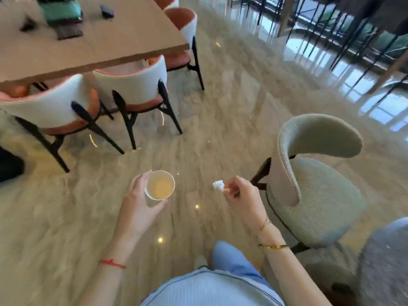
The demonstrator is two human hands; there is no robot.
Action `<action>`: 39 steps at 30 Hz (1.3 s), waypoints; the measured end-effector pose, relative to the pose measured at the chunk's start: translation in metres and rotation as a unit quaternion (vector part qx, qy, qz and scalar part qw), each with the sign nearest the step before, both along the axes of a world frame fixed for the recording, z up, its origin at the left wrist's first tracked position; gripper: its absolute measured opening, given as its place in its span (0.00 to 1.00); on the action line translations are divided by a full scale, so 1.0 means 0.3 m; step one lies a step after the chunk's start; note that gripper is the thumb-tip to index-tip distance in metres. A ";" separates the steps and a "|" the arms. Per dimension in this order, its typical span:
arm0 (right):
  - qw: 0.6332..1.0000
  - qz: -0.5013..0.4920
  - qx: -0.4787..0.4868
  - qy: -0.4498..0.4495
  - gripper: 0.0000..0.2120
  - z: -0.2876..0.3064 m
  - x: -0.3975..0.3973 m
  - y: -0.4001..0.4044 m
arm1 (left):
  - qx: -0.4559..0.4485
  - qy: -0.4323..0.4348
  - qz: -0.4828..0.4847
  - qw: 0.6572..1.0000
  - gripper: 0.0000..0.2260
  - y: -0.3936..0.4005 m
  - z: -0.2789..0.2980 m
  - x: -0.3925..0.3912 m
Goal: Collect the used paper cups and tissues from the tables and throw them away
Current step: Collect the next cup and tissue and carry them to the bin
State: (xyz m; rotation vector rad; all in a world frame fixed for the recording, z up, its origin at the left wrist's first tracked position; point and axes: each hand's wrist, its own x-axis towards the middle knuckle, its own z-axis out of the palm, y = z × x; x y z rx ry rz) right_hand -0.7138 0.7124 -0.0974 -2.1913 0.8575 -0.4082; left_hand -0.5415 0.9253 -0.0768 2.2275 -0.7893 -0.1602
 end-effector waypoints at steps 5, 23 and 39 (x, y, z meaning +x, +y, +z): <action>0.988 0.155 -0.009 0.023 0.03 -0.010 0.418 0.098 | -0.023 0.014 0.148 0.989 0.36 0.248 -0.034 0.201; 0.868 0.494 -0.042 -0.005 0.08 0.053 2.063 0.675 | -0.037 -0.013 0.469 0.882 0.35 0.858 0.008 1.201; 0.822 0.569 -0.031 -0.004 0.03 0.019 3.169 1.475 | -0.033 -0.024 0.552 0.833 0.35 1.562 0.002 2.149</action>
